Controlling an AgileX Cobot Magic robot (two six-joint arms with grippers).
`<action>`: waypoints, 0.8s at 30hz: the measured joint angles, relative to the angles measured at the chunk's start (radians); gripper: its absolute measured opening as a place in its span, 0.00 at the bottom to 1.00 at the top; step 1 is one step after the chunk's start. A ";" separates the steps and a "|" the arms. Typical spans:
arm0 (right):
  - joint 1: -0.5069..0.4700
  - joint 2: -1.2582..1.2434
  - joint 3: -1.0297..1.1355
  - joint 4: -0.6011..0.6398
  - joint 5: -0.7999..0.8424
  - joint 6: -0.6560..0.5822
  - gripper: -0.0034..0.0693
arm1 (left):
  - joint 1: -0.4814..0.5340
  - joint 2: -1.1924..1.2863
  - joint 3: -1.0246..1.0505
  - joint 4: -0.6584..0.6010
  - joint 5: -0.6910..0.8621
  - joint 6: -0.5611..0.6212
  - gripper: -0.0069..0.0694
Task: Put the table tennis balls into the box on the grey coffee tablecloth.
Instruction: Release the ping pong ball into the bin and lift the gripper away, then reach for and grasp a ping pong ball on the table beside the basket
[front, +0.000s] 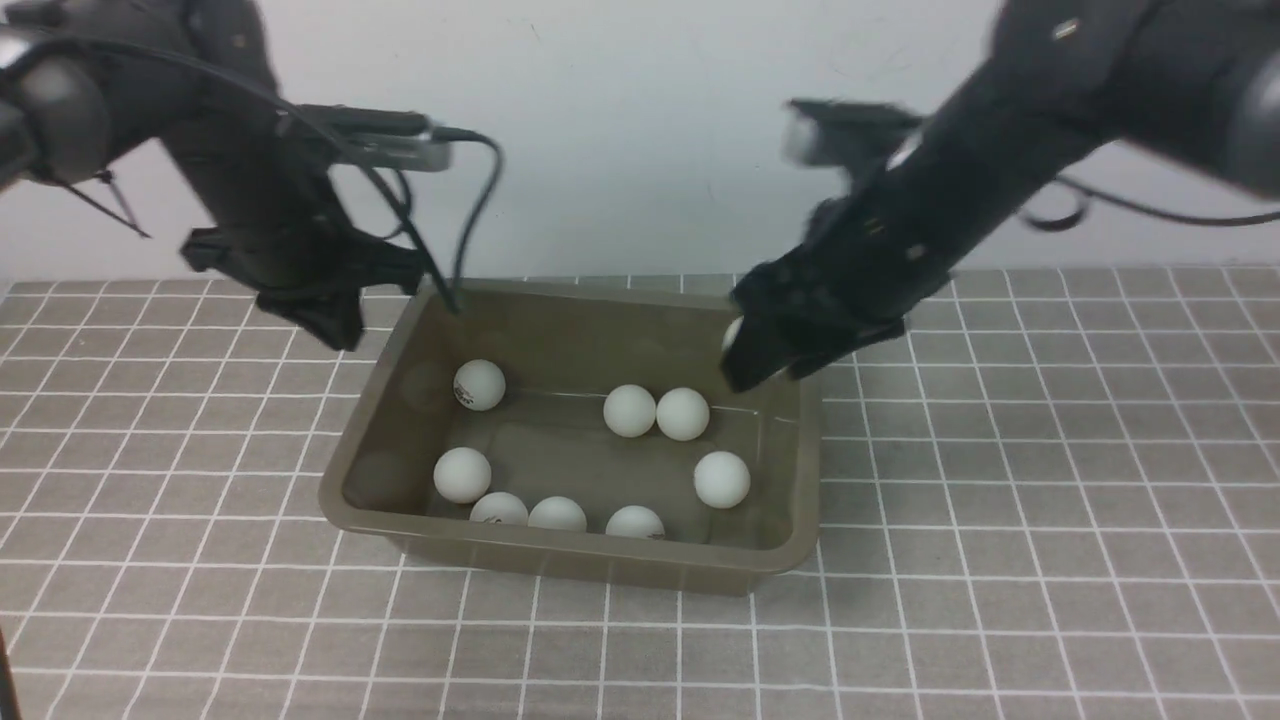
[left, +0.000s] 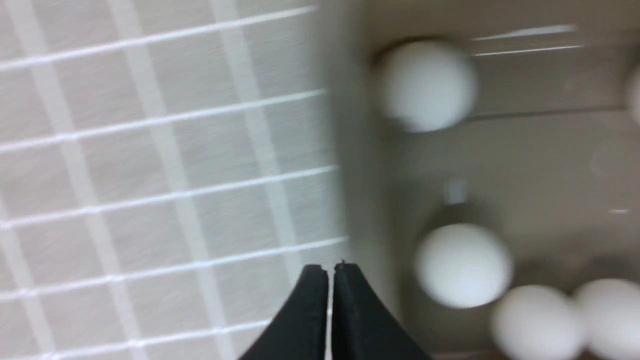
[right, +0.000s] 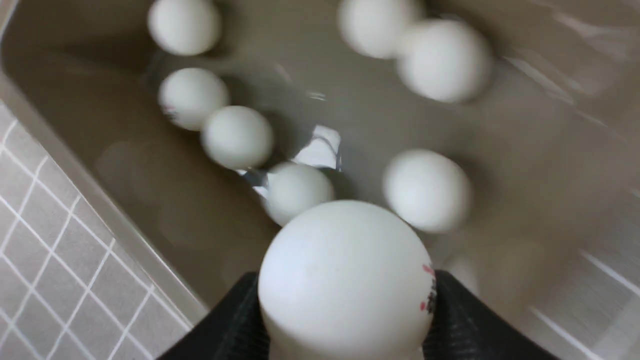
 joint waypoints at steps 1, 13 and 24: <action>0.031 0.021 0.000 -0.012 -0.026 0.000 0.54 | 0.022 0.008 -0.001 0.009 0.006 0.000 0.08; 0.048 0.077 -0.014 -0.153 0.038 0.048 0.85 | -0.030 0.153 -0.002 -0.110 -0.056 0.011 0.08; -0.079 -0.104 -0.017 -0.249 0.085 0.081 0.65 | -0.072 0.160 -0.077 -0.145 -0.086 0.031 0.08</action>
